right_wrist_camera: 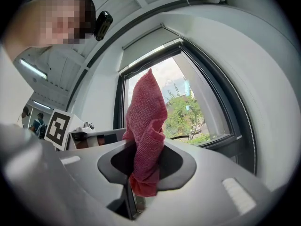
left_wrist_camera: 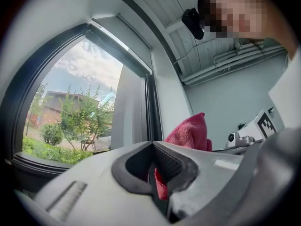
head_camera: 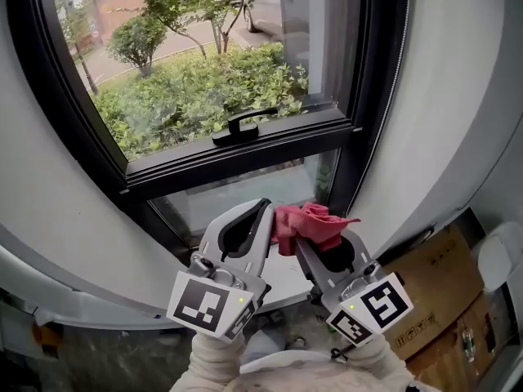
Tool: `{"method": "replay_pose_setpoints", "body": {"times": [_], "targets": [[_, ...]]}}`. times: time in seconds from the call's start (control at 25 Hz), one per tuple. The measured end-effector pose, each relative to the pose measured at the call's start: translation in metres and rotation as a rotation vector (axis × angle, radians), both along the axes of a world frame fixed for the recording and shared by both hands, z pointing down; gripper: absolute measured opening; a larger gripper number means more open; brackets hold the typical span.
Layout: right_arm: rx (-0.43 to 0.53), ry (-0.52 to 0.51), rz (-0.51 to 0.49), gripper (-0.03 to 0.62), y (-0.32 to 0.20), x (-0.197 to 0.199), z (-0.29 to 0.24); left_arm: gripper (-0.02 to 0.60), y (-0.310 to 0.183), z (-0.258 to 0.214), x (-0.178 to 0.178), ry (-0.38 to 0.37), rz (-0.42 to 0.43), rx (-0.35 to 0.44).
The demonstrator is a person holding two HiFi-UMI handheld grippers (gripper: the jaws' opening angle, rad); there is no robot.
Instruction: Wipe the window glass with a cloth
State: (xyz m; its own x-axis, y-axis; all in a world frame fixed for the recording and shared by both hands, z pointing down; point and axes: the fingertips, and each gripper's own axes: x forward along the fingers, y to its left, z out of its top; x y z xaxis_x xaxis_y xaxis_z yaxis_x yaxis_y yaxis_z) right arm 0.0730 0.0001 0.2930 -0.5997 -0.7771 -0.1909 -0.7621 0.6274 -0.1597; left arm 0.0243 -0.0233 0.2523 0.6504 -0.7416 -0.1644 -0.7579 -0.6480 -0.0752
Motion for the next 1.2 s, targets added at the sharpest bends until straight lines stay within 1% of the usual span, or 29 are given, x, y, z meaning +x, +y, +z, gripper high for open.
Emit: {"method": "replay_pose_setpoints", "body": {"times": [0.16,0.32,0.48,0.68,0.8,1.04,1.2], "targets": [[-0.001,0.010,0.015,0.123,-0.022,-0.008,-0.003,0.000,-0.022,-0.003,-0.006,0.003,0.020,0.003],[0.014,0.025,0.021,0.123,-0.048,-0.026,-0.008,0.000,-0.045,-0.008,-0.021,0.004,0.029,0.020],[0.040,0.031,0.031,0.123,-0.077,-0.046,-0.018,0.000,-0.069,-0.013,-0.041,0.003,0.034,0.039],[0.080,0.044,0.049,0.123,-0.114,-0.069,-0.035,0.000,-0.099,-0.022,-0.063,0.005,0.060,0.070],[0.103,0.051,0.059,0.123,-0.130,-0.078,-0.044,0.000,-0.116,-0.024,-0.074,0.013,0.065,0.064],[0.088,0.053,0.052,0.123,-0.165,-0.083,-0.038,0.000,-0.149,-0.021,-0.078,0.024,0.055,0.058],[0.095,0.064,0.064,0.123,-0.197,-0.074,-0.048,0.000,-0.171,-0.022,-0.070,0.022,0.051,0.054]]}}
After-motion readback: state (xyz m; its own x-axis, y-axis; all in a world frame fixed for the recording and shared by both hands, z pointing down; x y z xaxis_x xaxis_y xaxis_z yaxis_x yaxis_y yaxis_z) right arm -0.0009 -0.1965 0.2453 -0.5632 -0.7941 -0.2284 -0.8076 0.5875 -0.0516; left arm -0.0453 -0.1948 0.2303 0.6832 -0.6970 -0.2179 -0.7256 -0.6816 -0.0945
